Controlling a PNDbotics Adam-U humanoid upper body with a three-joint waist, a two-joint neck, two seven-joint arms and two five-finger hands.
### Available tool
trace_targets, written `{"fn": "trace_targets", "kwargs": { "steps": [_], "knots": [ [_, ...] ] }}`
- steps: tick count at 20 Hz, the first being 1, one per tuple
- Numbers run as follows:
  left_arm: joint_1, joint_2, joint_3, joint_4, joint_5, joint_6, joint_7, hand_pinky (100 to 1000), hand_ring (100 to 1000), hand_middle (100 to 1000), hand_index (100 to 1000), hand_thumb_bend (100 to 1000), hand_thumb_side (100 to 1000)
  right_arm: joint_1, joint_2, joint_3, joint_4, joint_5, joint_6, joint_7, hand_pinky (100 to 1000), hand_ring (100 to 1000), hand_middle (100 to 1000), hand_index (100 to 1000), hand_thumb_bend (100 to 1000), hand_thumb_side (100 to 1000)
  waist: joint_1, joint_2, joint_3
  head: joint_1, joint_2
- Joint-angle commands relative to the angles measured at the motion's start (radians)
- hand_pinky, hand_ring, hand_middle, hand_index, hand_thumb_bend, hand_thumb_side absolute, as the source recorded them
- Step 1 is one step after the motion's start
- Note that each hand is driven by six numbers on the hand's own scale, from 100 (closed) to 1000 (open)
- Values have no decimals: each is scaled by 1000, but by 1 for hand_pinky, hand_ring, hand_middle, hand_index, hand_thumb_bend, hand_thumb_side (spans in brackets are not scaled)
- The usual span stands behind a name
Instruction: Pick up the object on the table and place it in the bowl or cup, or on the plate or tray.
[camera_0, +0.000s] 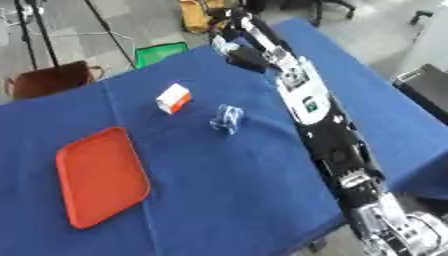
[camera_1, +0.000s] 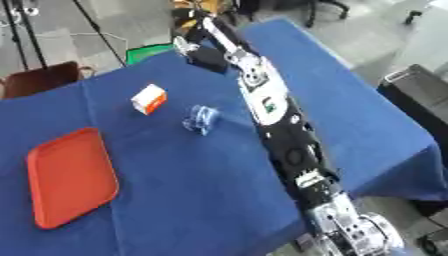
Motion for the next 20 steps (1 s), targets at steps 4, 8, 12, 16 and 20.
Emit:
{"fn": "trace_targets", "kwargs": {
  "steps": [4,8,12,16,20],
  "knots": [
    [-4,21,4,-14,-6,0,-3,732,842,801,951,671,961,-18,-36,13,95,119,-35,75,751,751,833,942,112,698,-2,-16,-1,-11,-16],
    [-3,20,3,-13,-8,1,-5,732,843,801,951,667,961,-22,-45,21,133,199,-63,116,779,773,848,948,144,699,-3,-16,-4,-13,-17],
    [-3,21,4,-13,-9,1,-6,733,843,800,951,661,960,-24,-50,35,146,295,-92,133,828,812,863,954,202,701,-3,-17,-3,-15,-19],
    [-2,21,4,-13,-9,1,-7,733,843,800,950,657,960,-28,-49,52,140,431,-129,138,862,841,875,956,266,694,-3,-17,-3,-18,-20],
    [-1,21,4,-13,-9,1,-8,733,843,800,948,654,963,-34,-49,67,142,544,-171,142,872,847,873,950,306,699,-5,-16,-2,-20,-18]
  ]
}}
